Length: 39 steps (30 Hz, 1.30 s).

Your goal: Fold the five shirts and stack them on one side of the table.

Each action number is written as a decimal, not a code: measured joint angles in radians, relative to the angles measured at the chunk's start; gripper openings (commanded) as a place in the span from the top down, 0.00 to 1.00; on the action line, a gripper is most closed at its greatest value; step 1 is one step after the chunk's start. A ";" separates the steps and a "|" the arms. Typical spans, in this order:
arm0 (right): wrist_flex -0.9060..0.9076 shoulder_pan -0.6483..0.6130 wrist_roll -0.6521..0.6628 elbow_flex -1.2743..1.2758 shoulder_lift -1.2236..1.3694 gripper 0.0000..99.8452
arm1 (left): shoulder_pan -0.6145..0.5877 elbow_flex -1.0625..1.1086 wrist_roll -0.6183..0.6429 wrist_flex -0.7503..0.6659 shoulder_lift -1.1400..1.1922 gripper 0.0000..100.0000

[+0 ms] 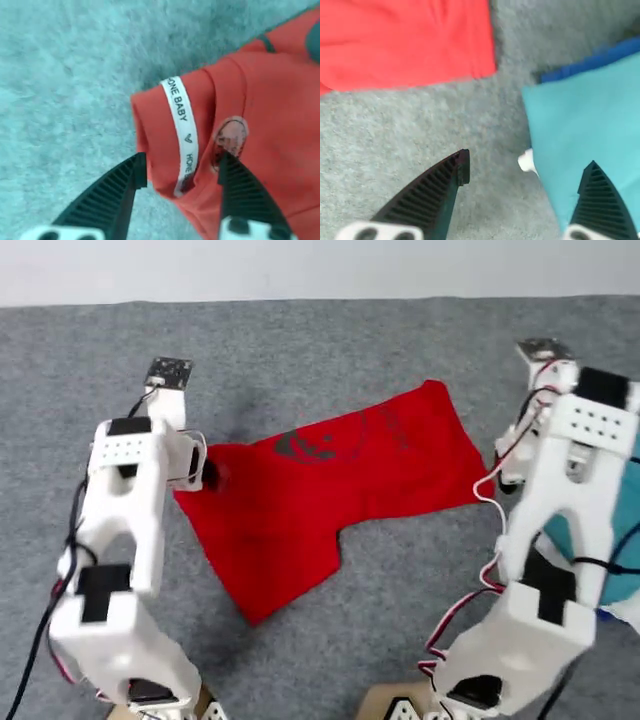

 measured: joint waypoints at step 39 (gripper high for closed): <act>0.000 0.163 0.000 0.158 -0.114 0.65 | -0.178 -0.707 -0.178 0.434 0.416 0.78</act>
